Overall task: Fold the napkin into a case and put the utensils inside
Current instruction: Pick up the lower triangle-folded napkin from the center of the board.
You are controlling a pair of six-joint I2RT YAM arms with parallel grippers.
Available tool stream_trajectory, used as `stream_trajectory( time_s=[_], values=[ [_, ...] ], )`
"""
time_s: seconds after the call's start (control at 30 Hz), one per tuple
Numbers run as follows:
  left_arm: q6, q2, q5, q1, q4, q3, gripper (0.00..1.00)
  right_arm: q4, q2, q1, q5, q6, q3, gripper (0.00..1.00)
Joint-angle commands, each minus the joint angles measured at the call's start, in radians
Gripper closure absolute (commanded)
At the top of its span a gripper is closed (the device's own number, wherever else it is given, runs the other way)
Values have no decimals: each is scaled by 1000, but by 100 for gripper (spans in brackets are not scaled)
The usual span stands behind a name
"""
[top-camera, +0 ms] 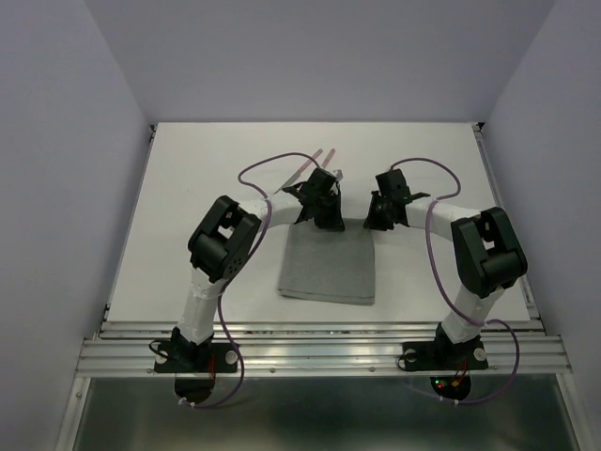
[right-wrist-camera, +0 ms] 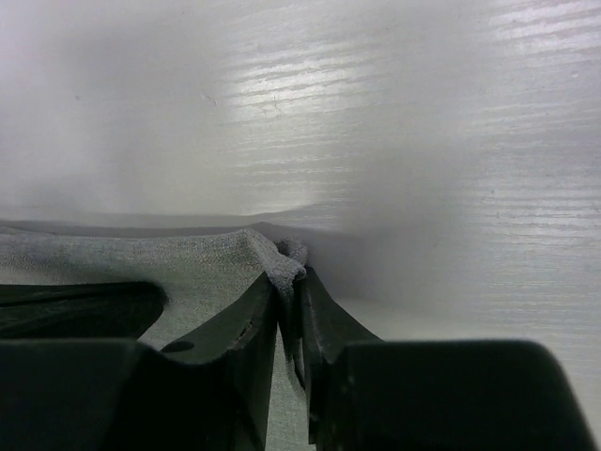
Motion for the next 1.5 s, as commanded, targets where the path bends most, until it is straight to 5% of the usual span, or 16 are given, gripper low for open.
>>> stream_trajectory(
  time_s=[0.0, 0.43, 0.47, 0.5, 0.57, 0.6, 0.7, 1.47],
  values=[
    [16, -107, 1, 19, 17, -27, 100, 5, 3, -3, -12, -11, -24, 83],
    [12, -28, 33, 25, 36, -41, 100, -11, -59, -3, -42, -21, -12, 91],
    [10, -32, 43, 25, 39, -41, 100, -31, -53, -3, -32, -22, -7, 89],
    [7, -43, 49, 25, 39, -37, 100, -43, -47, -3, 2, -22, 3, 70],
    [3, -58, 60, 25, 40, -27, 100, -59, -44, -3, 42, -18, 2, 58],
    [3, -74, 63, 25, 39, -20, 100, -64, -46, -3, 59, -12, -3, 43],
    [1, -95, 72, 23, 34, -3, 100, -82, -58, -3, 108, -5, -7, 35],
    [75, 29, -3, 39, -73, 69, 100, -68, -93, -23, 54, 24, -24, 42]
  ],
)
